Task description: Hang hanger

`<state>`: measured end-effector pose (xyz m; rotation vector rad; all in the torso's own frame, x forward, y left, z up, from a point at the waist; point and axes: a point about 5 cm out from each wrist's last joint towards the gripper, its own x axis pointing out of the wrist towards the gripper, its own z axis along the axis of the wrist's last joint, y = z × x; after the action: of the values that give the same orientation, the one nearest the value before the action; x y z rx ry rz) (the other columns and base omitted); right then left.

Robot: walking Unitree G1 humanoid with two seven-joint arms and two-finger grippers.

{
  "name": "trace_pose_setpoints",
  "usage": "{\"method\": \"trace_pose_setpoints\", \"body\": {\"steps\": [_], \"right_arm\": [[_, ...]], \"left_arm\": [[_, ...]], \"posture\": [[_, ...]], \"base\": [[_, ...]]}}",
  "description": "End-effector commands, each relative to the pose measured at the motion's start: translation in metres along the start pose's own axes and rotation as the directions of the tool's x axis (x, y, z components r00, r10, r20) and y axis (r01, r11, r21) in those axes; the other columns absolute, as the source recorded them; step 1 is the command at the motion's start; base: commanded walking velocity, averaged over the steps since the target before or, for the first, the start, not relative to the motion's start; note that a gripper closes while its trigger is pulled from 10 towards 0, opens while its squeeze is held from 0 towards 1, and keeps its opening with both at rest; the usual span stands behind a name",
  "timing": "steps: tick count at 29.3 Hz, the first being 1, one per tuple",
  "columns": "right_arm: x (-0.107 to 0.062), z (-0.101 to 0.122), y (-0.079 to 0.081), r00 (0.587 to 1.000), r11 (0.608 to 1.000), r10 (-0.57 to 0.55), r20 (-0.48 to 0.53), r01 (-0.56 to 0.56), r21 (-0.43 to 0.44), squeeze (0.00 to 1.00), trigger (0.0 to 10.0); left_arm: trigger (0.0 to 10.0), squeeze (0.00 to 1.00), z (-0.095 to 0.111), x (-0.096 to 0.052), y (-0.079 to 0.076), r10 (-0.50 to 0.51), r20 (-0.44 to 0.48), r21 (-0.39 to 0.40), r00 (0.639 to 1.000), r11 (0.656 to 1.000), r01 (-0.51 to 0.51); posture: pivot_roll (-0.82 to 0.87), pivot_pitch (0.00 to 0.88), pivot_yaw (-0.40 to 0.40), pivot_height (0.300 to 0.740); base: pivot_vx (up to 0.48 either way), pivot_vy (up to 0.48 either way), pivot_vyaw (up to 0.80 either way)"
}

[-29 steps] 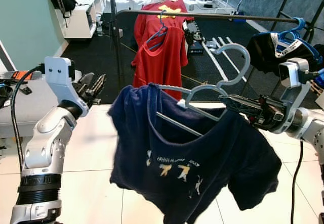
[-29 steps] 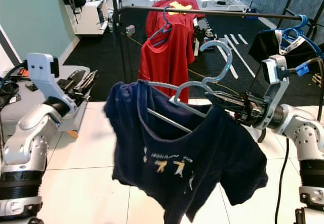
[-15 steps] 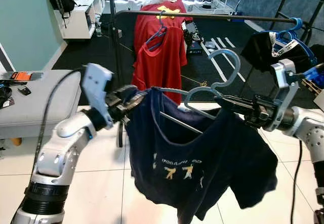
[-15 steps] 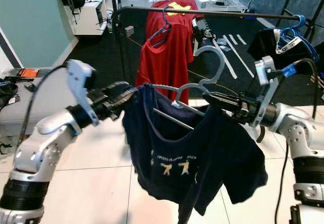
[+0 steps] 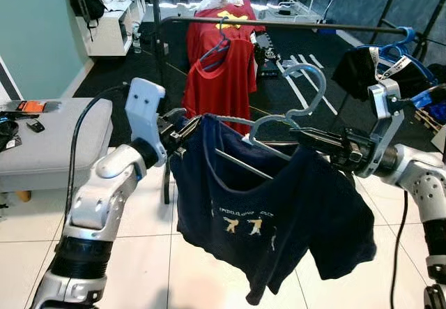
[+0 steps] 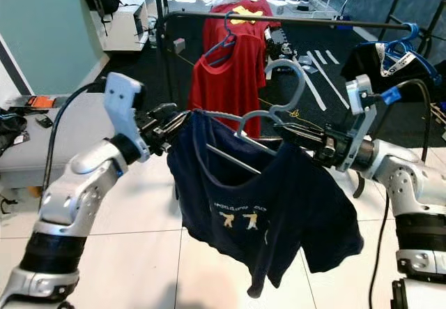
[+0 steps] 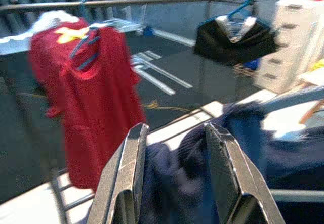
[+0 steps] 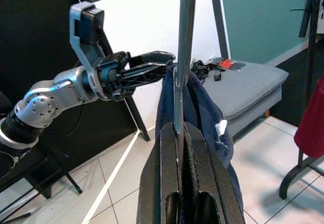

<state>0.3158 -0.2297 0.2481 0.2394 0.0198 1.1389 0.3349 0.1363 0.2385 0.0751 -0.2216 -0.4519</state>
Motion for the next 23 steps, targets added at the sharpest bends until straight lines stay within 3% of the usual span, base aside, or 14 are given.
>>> {"method": "trace_pose_setpoints", "body": {"steps": [1,4,8,14,17,23], "right_arm": [[0.005,0.008,0.004,1.0,0.999,0.025,0.018,-0.024,-0.045,0.0,0.0],[0.008,0.008,0.006,0.999,0.998,0.034,0.024,-0.033,-0.047,0.0,0.0],[0.009,0.007,0.007,0.999,0.998,0.034,0.024,-0.033,-0.044,0.0,0.0],[0.009,0.007,0.007,0.999,0.998,0.034,0.025,-0.033,-0.044,0.0,0.0],[0.009,0.005,0.004,1.0,0.999,0.025,0.02,-0.024,-0.041,0.0,0.0],[0.01,0.005,0.004,1.0,0.999,0.02,0.015,-0.02,-0.042,0.0,0.0]], "left_arm": [[10.0,0.0,-0.001,0.004,-0.003,0.014,-0.004,0.019,1.0,1.0,-0.014],[10.0,0.0,0.001,0.009,-0.008,0.027,0.007,0.012,1.0,1.0,-0.027],[10.0,0.0,0.003,0.007,-0.014,-0.036,0.022,-0.03,0.999,0.999,0.036],[10.0,0.0,0.003,0.008,-0.015,-0.029,0.023,-0.027,0.999,0.999,0.029],[10.0,0.0,0.006,0.0,-0.015,-0.095,0.051,-0.091,0.994,0.991,0.099],[10.0,0.0,0.009,-0.003,-0.012,-0.112,0.084,-0.162,0.99,0.979,0.124]], "posture": [[-0.03,0.063,-0.025,0.74],[-0.03,0.066,-0.023,0.74],[-0.03,0.068,-0.024,0.74],[-0.03,0.068,-0.024,0.74],[-0.02,0.068,-0.029,0.74],[-0.02,0.067,-0.029,0.74]], "base": [[0.0,0.0,0.0],[0.0,0.0,0.0],[0.0,0.0,0.0],[0.0,0.0,0.0],[0.0,0.0,0.0],[0.0,0.0,0.0]]}}
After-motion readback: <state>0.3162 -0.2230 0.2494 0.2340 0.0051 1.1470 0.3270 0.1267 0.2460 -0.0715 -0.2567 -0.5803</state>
